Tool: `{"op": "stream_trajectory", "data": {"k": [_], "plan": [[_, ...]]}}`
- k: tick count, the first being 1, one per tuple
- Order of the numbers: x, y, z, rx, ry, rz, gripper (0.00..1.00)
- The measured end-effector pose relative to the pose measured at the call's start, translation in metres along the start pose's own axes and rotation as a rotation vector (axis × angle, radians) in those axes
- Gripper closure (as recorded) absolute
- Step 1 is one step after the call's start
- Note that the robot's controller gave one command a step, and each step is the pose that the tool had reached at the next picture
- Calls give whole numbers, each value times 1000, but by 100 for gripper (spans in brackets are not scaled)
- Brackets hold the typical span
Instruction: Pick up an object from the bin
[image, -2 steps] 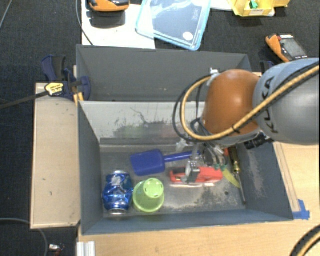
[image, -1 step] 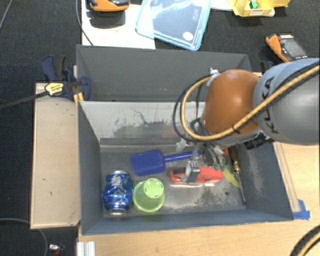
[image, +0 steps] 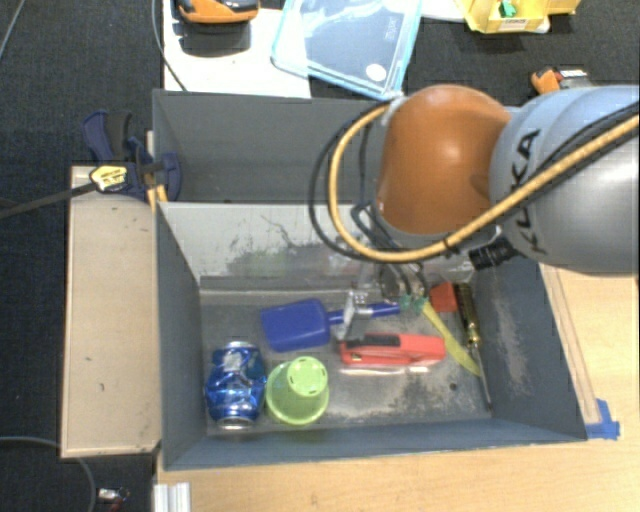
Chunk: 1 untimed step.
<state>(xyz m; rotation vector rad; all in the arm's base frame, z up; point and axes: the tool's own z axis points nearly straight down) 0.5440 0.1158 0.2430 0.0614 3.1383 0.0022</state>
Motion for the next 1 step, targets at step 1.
{"op": "stream_trajectory", "data": {"k": [1], "plan": [[26,18,-21,1,4,5,0]]}}
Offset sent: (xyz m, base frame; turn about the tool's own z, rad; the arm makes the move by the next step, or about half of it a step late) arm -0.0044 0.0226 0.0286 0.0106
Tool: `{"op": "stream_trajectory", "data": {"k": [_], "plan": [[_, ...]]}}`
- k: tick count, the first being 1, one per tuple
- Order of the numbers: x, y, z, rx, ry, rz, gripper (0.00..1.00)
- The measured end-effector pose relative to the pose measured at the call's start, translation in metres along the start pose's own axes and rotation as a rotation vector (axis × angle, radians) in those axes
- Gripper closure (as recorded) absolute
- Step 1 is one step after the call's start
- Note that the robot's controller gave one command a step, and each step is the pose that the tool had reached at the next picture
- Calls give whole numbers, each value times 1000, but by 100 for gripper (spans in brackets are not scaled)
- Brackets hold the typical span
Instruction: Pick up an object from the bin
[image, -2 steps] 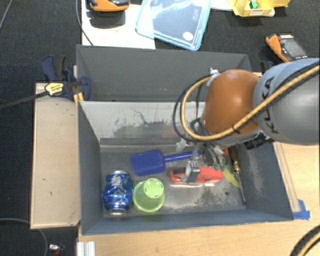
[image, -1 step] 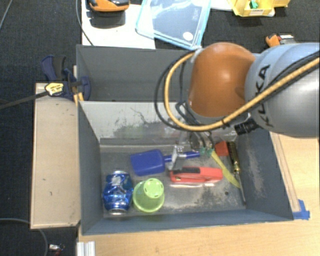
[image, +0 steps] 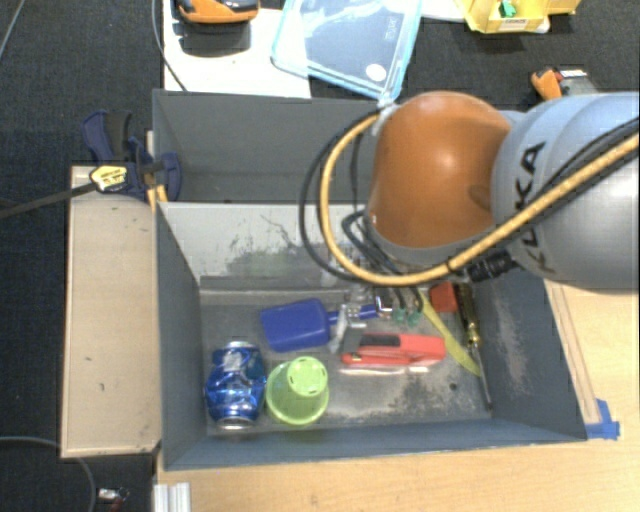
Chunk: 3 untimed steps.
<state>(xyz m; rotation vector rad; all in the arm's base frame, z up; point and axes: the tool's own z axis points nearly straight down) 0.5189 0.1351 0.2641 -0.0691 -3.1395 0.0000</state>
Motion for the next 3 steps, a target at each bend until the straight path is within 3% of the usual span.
{"op": "stream_trajectory", "data": {"k": [1,2,3], "plan": [[-1,1,-3,-2,-4,1,0],[-13,6,2,-3,-9,0,0],[-39,39,-33,-2,-15,-382,100]]}}
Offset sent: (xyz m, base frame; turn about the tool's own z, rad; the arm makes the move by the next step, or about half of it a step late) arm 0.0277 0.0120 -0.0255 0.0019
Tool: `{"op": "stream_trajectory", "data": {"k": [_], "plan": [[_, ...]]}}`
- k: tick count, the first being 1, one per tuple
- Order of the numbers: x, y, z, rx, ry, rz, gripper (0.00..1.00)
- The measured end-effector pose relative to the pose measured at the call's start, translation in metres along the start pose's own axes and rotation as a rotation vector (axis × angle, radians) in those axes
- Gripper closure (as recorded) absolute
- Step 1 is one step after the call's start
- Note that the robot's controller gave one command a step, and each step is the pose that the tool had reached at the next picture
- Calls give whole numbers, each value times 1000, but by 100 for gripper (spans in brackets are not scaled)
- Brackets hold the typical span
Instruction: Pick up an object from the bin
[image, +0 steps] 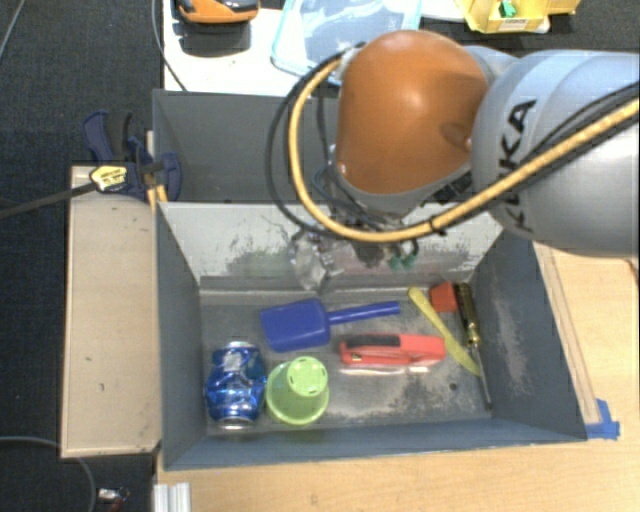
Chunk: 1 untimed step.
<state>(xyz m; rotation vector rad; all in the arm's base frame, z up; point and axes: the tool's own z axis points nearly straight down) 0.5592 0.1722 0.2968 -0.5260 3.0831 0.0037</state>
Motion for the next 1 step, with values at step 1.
{"op": "stream_trajectory", "data": {"k": [1], "plan": [[0,0,0,0,0,0,100]]}}
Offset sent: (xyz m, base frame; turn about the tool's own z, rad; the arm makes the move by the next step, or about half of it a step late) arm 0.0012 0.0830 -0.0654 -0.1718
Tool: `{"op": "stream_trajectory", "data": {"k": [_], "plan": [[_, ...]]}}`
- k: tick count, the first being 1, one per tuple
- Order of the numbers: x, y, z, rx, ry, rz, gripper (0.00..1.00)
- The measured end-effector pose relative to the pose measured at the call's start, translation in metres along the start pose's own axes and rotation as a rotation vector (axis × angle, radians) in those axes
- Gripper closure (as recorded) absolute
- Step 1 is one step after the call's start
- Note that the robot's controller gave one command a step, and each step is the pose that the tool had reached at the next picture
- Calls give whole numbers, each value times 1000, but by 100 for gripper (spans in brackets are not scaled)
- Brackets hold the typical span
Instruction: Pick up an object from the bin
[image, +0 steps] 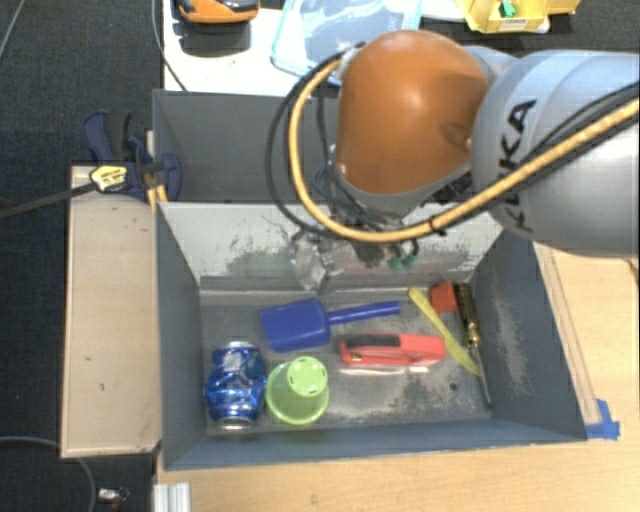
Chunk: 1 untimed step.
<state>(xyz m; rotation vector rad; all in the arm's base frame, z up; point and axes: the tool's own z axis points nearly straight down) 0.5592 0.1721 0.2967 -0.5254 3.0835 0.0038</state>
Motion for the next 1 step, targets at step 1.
{"op": "stream_trajectory", "data": {"k": [1], "plan": [[-17,42,34,1,-6,-91,100]]}}
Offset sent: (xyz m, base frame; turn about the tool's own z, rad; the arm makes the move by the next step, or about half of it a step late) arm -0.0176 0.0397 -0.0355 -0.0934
